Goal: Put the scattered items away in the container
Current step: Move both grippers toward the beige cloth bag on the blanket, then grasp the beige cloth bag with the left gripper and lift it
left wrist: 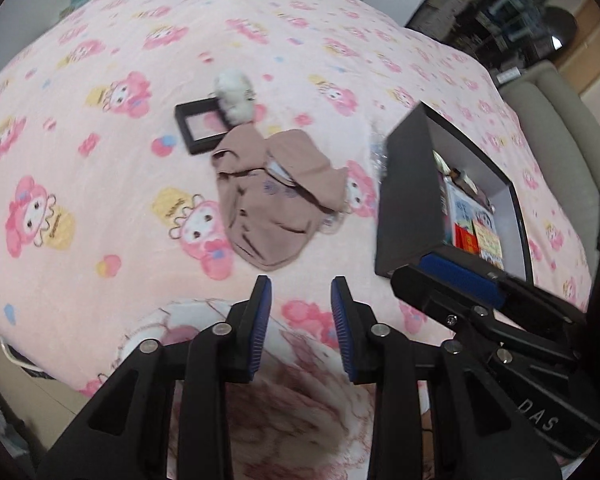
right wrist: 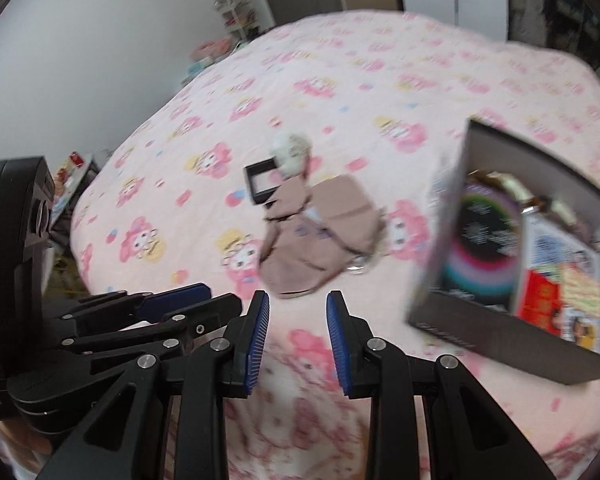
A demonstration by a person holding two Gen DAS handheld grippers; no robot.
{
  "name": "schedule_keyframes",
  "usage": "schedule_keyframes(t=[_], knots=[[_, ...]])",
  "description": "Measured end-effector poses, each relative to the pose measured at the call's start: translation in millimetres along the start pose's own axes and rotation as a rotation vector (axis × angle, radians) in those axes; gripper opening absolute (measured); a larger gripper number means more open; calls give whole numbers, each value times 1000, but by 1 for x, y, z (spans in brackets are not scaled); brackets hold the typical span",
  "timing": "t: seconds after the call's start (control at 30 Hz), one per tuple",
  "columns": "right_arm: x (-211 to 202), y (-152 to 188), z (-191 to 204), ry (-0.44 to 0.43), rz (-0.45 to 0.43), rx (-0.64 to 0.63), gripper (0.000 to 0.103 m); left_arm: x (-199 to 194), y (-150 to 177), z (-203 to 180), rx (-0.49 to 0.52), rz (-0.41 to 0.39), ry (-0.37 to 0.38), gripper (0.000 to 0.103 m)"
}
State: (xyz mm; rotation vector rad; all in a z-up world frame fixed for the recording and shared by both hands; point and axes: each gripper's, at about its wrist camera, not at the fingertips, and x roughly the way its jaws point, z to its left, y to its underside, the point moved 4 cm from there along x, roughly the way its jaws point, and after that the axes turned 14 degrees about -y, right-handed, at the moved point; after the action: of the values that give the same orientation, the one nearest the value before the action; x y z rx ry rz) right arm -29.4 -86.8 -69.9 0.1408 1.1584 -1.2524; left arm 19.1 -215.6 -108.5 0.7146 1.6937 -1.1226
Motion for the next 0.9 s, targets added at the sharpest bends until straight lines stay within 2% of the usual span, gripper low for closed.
schedule_keyframes(t=[0.03, 0.1, 0.2, 0.3, 0.53, 0.73, 0.83, 0.9], knots=[[8, -2, -2, -25, 14, 16, 26, 4, -2, 6, -18, 1, 11, 43], [18, -6, -7, -29, 21, 41, 27, 15, -7, 18, -61, 17, 18, 48], [37, -10, -20, 11, 51, 64, 28, 31, -16, 30, -85, 42, 16, 49], [65, -5, -35, 3, 140, 96, 30, 49, -26, 39, -96, 64, 19, 49], [119, 0, -57, 31, 241, 136, 36, 100, -48, 44, -124, 181, 93, 48], [143, 1, -70, 36, 277, 177, 36, 126, -65, 28, -38, 262, 56, 52], [149, 1, -71, 25, 271, 199, 36, 140, -77, 30, -27, 279, -3, 59], [150, 0, -71, 20, 258, 199, 36, 152, -80, 31, -34, 312, -21, 56]])
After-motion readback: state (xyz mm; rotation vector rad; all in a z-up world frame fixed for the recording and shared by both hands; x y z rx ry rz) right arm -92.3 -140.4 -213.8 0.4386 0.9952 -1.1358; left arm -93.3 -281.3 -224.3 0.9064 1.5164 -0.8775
